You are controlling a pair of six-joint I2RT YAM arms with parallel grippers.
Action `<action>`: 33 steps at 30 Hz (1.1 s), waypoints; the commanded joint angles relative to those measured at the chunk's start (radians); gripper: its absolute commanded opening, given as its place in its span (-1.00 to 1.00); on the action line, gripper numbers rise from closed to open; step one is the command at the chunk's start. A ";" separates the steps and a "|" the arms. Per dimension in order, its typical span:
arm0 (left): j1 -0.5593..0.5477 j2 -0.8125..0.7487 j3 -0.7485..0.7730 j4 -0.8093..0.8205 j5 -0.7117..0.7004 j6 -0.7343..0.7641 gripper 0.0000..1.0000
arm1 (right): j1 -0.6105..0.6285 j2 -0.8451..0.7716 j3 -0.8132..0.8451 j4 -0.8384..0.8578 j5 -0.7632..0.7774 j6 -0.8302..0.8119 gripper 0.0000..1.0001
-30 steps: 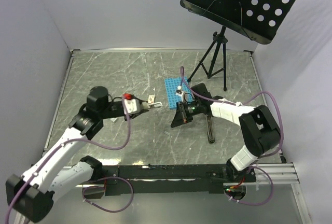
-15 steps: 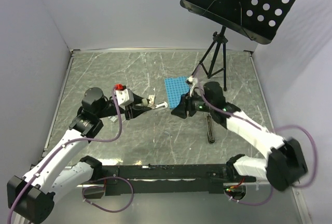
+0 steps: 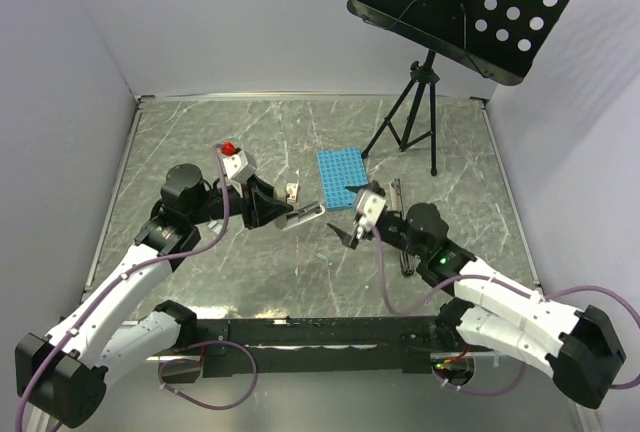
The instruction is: Unload the staples from the stapler
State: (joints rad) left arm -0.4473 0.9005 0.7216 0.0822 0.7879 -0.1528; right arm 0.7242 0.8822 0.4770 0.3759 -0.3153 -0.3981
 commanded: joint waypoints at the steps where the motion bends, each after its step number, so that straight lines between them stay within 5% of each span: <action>1: 0.002 0.003 0.087 -0.013 -0.010 -0.080 -0.98 | 0.122 -0.034 0.003 0.084 0.111 -0.307 0.91; 12: 0.002 0.054 0.111 -0.025 0.017 -0.151 -0.98 | 0.329 0.112 0.106 0.110 0.308 -0.550 0.94; 24: 0.004 0.041 0.078 0.088 0.020 -0.238 -0.98 | 0.397 0.267 0.193 0.077 0.265 -0.530 0.75; 27: 0.002 0.037 0.075 0.094 -0.002 -0.246 -0.98 | 0.397 0.288 0.189 0.121 0.294 -0.490 0.43; 28: 0.002 0.035 0.075 0.088 -0.024 -0.238 -0.98 | 0.399 0.291 0.183 0.141 0.300 -0.478 0.17; 33: 0.002 0.023 0.049 0.090 -0.113 -0.255 -0.98 | 0.397 0.325 0.152 0.239 0.366 -0.369 -0.22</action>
State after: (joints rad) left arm -0.4454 0.9569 0.7830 0.0975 0.7574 -0.3725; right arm 1.1152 1.1866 0.6216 0.4717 -0.0002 -0.8803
